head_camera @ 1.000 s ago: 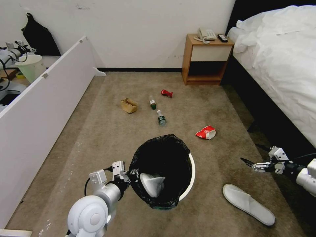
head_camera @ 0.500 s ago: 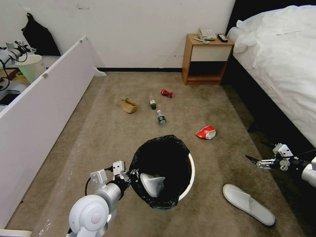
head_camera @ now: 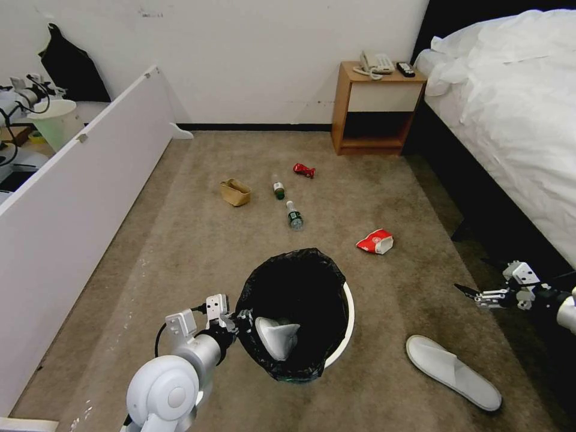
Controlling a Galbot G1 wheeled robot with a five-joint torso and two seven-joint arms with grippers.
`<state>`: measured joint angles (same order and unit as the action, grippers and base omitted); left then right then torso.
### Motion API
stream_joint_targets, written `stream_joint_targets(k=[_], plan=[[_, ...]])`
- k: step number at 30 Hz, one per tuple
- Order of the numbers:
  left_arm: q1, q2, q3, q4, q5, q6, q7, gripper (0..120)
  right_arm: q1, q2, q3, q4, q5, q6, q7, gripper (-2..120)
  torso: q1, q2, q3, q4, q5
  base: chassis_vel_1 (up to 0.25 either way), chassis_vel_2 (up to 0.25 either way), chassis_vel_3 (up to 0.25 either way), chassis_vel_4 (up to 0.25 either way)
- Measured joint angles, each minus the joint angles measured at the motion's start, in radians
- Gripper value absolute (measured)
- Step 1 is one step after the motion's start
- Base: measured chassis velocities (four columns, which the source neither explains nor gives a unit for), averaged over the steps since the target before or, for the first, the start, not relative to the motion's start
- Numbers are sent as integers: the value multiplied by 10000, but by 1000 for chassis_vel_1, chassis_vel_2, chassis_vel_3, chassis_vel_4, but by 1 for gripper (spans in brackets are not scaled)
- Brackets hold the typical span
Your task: Pick up the trash bin, then pick up the garbage from the floor and place it into the trash bin.
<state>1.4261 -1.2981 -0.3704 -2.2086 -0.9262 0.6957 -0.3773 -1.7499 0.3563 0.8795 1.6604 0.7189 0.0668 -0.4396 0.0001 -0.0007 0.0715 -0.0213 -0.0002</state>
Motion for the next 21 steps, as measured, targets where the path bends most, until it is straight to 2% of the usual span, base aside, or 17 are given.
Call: stream_joint_targets(k=[11, 21], plan=[[98, -137, -17, -92, 273, -18, 135, 2, 14, -857, -948, -859, -193, 5, -527, 100, 0, 0, 0, 0, 1, 0, 0, 0, 0], [219, -178, -56, -133, 406, -58, 238, 2, 120, -1241, -1482, -1472, 18, -112, -740, 100, 0, 0, 0, 0, 0, 0, 0, 0, 0]])
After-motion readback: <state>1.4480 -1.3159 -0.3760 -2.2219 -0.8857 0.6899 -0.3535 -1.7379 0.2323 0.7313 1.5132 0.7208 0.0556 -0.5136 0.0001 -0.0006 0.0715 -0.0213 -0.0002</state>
